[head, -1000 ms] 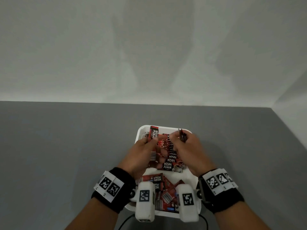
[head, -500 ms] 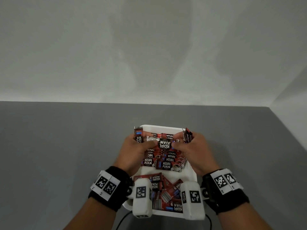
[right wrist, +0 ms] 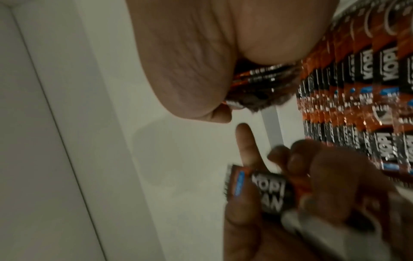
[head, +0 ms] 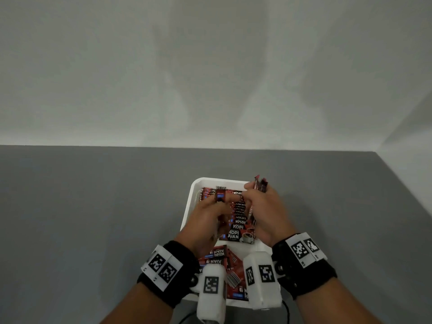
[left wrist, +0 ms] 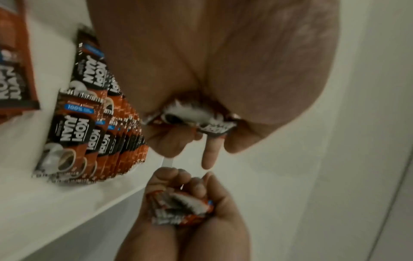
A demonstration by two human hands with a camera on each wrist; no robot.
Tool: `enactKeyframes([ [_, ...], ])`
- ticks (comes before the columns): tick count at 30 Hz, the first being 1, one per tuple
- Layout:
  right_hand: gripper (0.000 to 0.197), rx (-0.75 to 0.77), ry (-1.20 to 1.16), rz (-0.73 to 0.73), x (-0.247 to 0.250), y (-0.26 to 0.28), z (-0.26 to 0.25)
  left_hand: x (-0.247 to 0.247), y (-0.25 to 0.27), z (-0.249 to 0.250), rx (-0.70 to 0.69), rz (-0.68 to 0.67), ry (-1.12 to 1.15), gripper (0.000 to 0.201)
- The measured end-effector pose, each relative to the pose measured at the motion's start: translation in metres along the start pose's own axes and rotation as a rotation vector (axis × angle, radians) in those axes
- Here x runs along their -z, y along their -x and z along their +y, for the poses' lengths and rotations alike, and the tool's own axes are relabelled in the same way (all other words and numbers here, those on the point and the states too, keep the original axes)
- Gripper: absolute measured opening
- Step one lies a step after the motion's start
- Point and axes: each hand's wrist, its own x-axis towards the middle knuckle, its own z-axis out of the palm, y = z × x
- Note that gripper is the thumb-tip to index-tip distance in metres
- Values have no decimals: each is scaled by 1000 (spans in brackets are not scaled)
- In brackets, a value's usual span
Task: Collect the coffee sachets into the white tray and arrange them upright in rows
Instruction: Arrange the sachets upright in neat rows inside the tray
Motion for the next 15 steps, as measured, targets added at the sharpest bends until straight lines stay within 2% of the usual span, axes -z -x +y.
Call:
enactKeyframes([
  [2, 15, 26, 23, -40, 7, -1, -2, 6, -2, 1, 94, -2, 155, 45],
  [4, 12, 72, 81, -102, 10, 2, -4, 9, 0, 3, 113, -19, 158, 45],
  [7, 9, 111, 141, -149, 8, 6, -6, 4, 3, 4, 40, -69, 51, 34],
  [10, 21, 147, 240, -156, 8, 4, -4, 7, 0, -2, -45, -72, -106, 26],
  [13, 22, 180, 295, -94, 11, 0, -2, 15, -2, -4, -32, -67, -37, 25],
  [15, 23, 180, 277, -75, 14, -3, -3, 18, -2, -4, -49, -37, -56, 7],
])
